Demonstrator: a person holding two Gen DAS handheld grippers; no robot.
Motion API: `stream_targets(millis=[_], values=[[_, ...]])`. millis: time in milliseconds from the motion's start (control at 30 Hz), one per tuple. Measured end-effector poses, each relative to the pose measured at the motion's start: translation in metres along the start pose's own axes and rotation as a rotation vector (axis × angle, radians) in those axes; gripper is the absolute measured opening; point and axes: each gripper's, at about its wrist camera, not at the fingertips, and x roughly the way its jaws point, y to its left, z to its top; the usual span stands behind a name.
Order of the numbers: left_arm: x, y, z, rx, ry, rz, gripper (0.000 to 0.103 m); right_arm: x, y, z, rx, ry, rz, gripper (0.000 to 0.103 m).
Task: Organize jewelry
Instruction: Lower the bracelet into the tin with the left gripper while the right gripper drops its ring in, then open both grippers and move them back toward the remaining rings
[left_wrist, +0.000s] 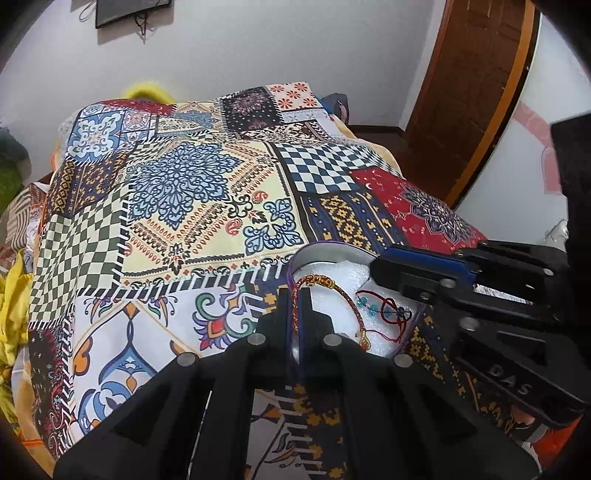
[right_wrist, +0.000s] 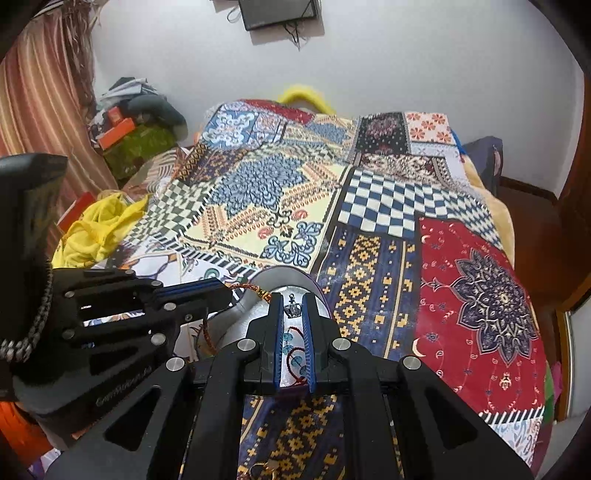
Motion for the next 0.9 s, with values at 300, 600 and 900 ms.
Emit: stream_targets(millis=[300,600,900], values=[[-0.001,-0.004,-0.005,0.014,0.016,-0.011,0.002,0.01,-0.004,-0.004,0.006,0.051,-0.014,0.009],[-0.016,0.0,-0.009,-0.004,0.012,-0.02,0.012,-0.001,0.001,-0.006,-0.018,0.052,-0.048,0.015],[-0.053,-0.001,-0.011,0.0,-0.046,-0.012,0.026,-0.032,0.008,-0.005,-0.042,-0.023,-0.106,0.04]])
